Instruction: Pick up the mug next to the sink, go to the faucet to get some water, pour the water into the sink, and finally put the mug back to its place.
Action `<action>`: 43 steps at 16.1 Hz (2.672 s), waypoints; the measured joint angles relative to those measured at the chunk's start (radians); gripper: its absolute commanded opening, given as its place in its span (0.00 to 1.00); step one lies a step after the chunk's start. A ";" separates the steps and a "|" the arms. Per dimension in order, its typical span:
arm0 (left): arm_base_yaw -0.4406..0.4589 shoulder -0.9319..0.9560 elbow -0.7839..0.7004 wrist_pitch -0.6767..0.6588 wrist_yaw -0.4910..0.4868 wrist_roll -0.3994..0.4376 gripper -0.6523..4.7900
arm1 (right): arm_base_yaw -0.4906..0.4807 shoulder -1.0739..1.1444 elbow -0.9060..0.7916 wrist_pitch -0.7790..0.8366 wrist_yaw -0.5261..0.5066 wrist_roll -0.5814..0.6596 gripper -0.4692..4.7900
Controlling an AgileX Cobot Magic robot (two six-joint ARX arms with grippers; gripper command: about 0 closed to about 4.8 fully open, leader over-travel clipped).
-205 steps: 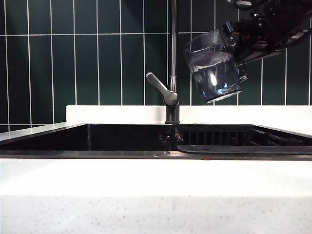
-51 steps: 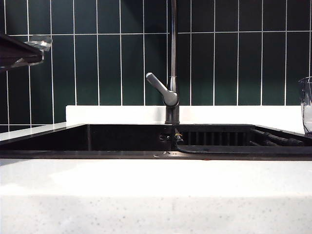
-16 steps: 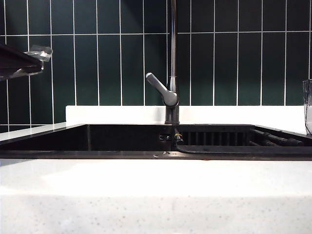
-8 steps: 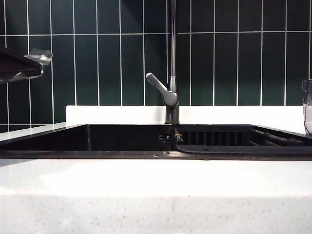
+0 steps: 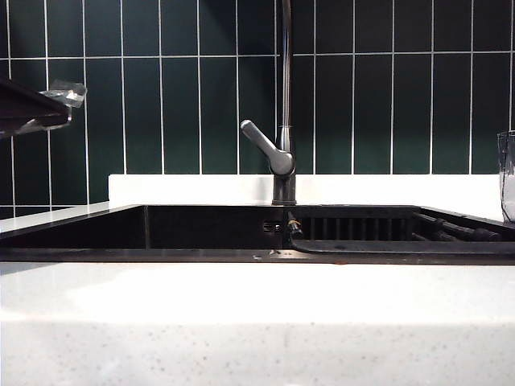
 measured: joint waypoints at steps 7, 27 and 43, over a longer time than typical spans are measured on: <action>0.000 0.000 0.000 -0.004 0.026 0.002 0.11 | -0.001 -0.198 -0.008 -0.233 0.020 -0.012 0.41; 0.001 -0.026 0.001 0.023 -0.243 0.134 0.11 | 0.007 -1.280 -0.230 -0.610 -0.041 0.277 0.08; 0.000 -0.025 0.001 0.024 -0.589 0.092 0.11 | 0.012 -1.289 -0.246 -0.699 -0.079 0.248 0.09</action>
